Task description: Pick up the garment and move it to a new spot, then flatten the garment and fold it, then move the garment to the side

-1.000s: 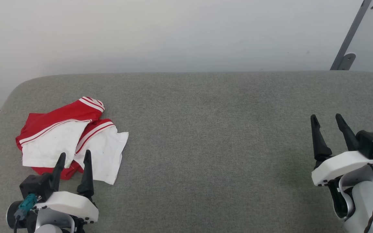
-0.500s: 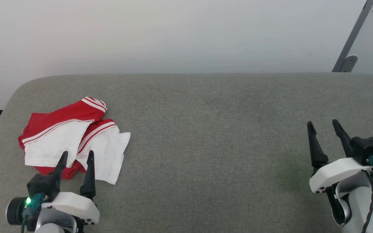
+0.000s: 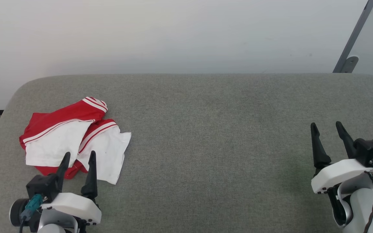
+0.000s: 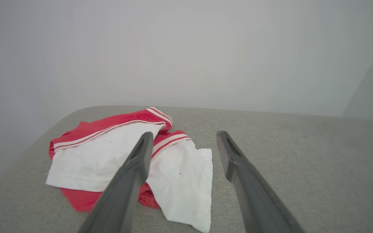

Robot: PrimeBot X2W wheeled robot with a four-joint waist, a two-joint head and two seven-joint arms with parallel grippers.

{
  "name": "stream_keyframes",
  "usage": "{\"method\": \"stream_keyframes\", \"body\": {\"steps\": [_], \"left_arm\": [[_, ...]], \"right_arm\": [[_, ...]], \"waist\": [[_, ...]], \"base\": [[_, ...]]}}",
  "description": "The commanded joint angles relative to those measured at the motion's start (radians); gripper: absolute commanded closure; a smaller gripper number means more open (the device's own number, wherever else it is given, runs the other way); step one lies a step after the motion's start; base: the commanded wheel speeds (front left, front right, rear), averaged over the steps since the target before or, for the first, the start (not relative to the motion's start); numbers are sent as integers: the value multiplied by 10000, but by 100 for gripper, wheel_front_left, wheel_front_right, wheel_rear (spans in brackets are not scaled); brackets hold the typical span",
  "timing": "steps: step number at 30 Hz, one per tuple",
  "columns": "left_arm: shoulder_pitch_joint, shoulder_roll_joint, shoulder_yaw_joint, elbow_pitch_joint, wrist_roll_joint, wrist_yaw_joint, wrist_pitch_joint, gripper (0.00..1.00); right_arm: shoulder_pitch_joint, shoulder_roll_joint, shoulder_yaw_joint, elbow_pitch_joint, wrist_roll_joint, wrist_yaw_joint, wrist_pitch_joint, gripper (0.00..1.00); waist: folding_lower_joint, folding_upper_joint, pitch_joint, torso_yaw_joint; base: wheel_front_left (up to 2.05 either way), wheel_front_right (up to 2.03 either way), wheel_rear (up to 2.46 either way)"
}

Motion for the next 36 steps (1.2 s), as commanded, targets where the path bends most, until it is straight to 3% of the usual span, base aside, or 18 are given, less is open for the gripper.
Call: {"method": "stream_keyframes", "body": {"steps": [1, 13, 19, 36], "left_arm": [[67, 26, -36, 75, -196, -18, -53, 0], [-60, 207, -194, 145, -498, -19, -53, 0], [-196, 156, -189, 211, -560, -20, -51, 0], [-247, -171, 325, 492, -421, -18, -37, 0]], "right_arm": [[127, 12, -18, 0, 86, 1, -51, 0], [108, 29, -65, -81, 234, 1, -51, 0], [150, 82, -108, -159, 403, 1, -50, 0], [-7, 143, 489, -286, 668, 1, -50, 0]], "waist": [[0, 0, -2, -3], [0, 0, 54, 50], [0, 0, 97, 389], [0, 0, 463, 3601]], "base": [[0, 0, 0], [0, 0, 0], [0, 0, 0], [0, 0, 0]]}}
